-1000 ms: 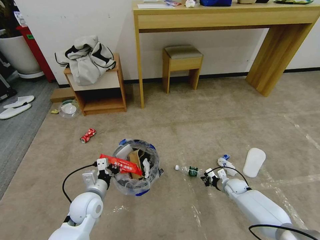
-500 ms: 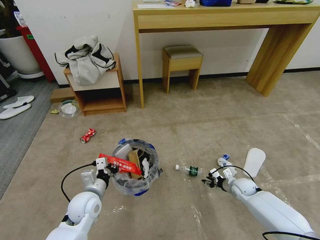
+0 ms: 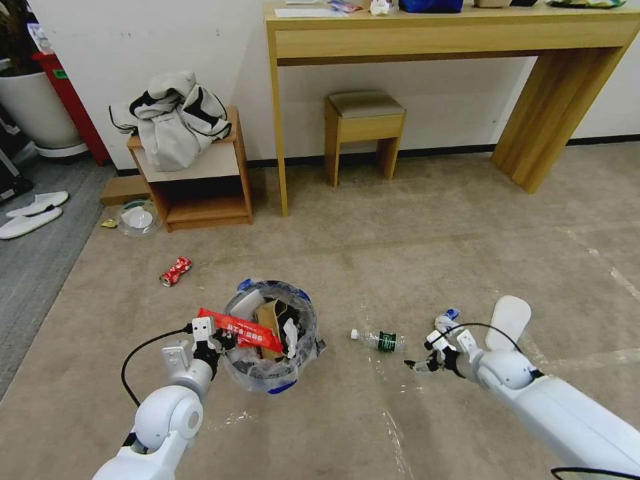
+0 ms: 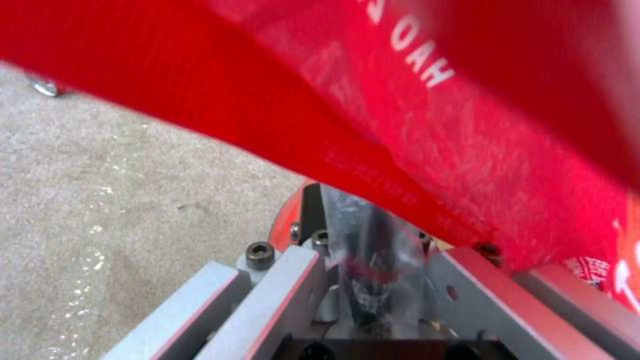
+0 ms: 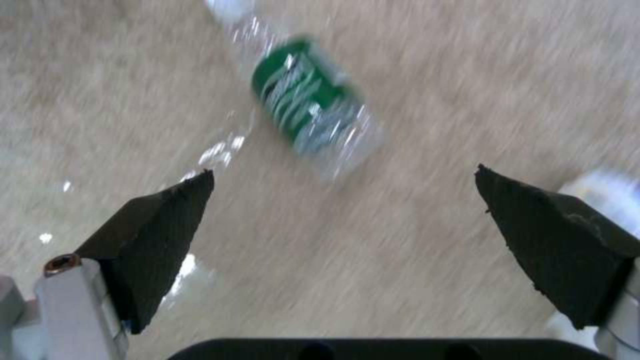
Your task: Pick up the trash bin and place the garbage on the floor into it.
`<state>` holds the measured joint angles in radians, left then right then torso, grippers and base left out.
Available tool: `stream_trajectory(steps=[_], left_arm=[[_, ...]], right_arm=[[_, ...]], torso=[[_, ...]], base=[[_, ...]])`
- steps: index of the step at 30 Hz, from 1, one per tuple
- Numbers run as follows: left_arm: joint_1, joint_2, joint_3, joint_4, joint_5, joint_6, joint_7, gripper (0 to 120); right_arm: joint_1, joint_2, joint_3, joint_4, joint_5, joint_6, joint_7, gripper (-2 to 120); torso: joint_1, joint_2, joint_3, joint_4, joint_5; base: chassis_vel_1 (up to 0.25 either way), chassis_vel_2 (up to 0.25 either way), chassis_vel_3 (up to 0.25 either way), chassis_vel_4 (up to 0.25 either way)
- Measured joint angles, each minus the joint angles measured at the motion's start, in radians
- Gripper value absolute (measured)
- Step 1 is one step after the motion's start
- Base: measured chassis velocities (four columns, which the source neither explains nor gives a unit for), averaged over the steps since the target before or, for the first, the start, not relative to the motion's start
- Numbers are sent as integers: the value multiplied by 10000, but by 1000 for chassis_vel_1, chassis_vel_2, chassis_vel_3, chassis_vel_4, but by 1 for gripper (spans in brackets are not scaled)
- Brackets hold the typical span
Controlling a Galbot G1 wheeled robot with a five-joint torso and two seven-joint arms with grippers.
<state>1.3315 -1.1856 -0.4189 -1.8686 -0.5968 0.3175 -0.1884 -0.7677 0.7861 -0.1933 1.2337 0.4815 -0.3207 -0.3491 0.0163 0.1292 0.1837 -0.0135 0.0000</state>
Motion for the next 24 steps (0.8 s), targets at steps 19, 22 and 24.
stream_trajectory(steps=[19,22,24], left_arm=[[-96,-133,-119,11,20,-33,2,1],[-132,-142,-114,75,-4,-43,25,1],[-161,-141,-109,162,-25,-52,61,1]], right_arm=[[2736,1074,-2338,-2647,-378,456,-1329,100],[2953,1266,-2533,-3121,-267,518,-1659,100],[3194,1525,-2723,-3716,-147,617,-2025,100]], torso=[[0,-1,0,-1,0],[0,0,1,0,0],[0,0,1,1,0]], base=[[0,0,0,0],[0,0,0,0],[0,0,0,0]])
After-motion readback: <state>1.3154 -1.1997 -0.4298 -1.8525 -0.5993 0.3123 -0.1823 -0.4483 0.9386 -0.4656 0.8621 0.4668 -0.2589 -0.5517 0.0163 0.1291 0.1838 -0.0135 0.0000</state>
